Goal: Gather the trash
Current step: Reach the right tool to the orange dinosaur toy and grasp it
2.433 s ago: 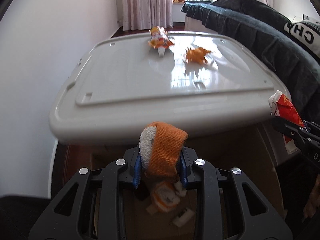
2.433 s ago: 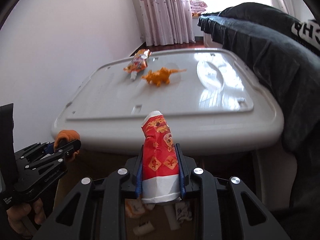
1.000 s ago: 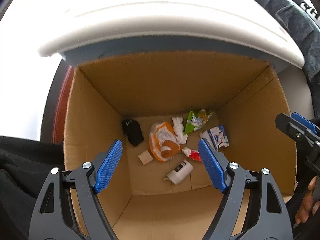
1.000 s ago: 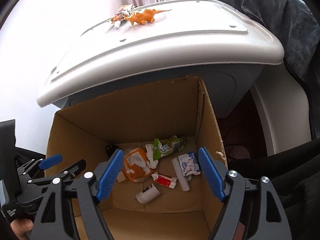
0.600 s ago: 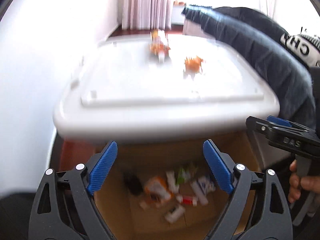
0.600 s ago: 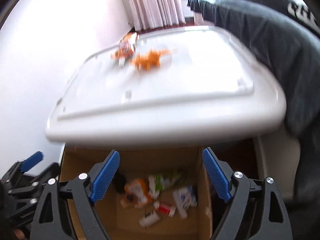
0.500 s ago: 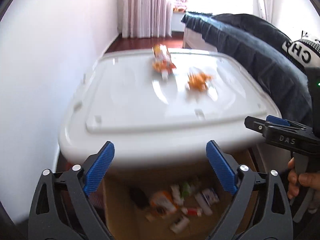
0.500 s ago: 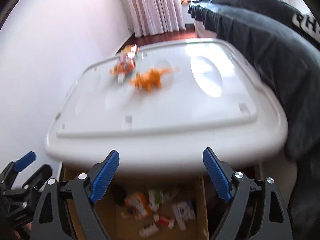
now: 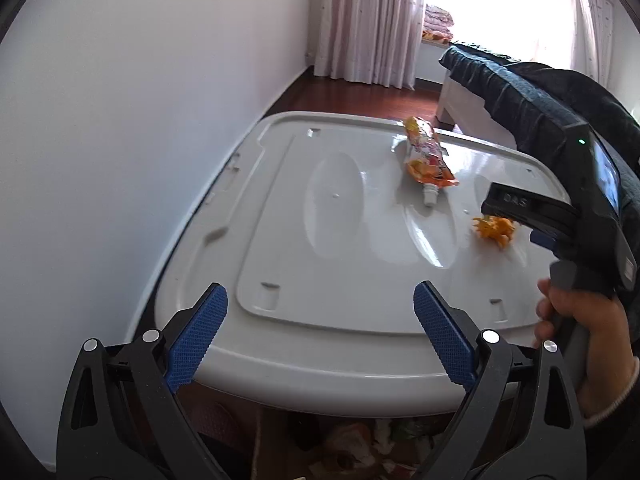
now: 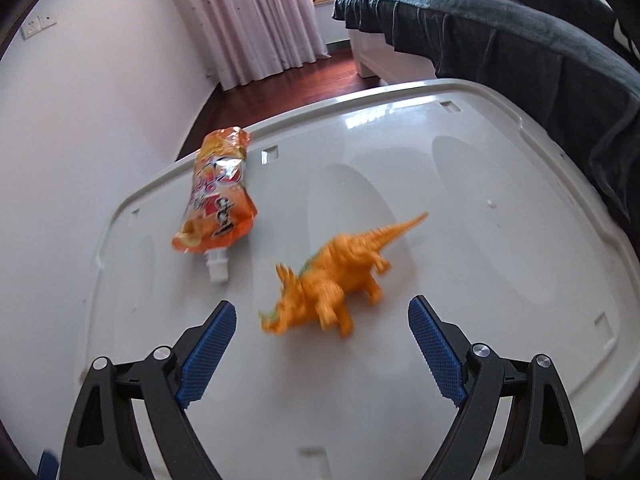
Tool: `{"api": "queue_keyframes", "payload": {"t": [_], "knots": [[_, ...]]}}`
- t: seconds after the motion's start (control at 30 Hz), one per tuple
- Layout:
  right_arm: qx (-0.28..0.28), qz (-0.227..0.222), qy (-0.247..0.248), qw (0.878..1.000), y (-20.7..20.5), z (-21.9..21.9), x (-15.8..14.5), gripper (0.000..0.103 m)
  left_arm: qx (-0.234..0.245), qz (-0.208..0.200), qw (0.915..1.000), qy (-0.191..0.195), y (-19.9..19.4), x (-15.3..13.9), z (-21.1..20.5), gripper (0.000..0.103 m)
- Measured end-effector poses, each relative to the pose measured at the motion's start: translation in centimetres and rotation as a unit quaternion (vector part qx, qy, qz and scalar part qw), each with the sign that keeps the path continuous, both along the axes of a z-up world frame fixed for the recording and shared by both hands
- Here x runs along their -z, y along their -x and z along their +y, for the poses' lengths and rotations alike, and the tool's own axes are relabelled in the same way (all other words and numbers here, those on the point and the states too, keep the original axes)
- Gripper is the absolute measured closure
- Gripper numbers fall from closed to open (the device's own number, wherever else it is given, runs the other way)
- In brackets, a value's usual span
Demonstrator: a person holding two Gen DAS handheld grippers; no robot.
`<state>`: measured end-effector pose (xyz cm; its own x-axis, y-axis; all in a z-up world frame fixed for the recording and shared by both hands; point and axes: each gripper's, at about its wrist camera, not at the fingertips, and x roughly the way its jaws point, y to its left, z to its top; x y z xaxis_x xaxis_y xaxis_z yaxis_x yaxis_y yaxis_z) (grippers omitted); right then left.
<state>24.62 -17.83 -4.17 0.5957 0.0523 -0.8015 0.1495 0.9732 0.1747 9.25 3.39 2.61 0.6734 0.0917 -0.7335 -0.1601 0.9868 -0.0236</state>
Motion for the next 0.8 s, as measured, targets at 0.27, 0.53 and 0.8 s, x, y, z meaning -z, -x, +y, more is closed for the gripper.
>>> {"api": "queue_keyframes", "payload": {"t": [0.27,0.53,0.8], "knots": [[0.011,0.025,0.049,0.998,-2.4,1.2,3.0,0.026,0.014,0.006,0.9999,0.008,0.3,-0.4,0.3,0.011],[-0.007,0.023,0.056,0.998,-2.8,0.7,2.8,0.031,0.021,0.012,0.9997,0.004,0.1,0.2,-0.4,0.011],[-0.010,0.020,0.072,0.997,-3.7,0.6,2.9,0.023,0.025,0.014,0.9996,0.005,-0.1,0.4,-0.6,0.011]]}}
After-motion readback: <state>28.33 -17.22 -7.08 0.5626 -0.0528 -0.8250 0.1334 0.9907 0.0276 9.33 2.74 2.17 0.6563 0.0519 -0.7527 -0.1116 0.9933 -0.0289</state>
